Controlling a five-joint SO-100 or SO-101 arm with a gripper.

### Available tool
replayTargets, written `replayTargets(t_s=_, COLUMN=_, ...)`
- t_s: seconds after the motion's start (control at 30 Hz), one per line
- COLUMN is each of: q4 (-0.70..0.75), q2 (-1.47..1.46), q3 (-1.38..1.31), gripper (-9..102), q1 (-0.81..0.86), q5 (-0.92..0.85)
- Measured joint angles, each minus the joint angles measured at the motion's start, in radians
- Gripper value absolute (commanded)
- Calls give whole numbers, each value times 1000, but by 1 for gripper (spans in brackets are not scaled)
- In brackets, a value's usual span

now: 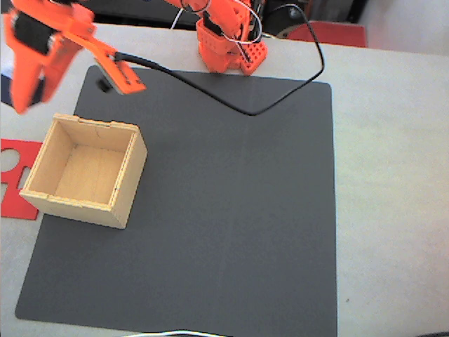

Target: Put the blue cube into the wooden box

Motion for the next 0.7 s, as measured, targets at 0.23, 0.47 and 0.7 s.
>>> replayTargets(t_s=0.23, q4=0, q2=-163, q3=0, gripper=0, q1=-5, q5=2)
replayTargets(t_s=0.47, q4=0, q2=-259, q3=0, gripper=0, q1=-3, q5=14)
replayTargets(t_s=0.7, q4=-3, q2=-382, q3=0, gripper=0, q1=8, q5=14)
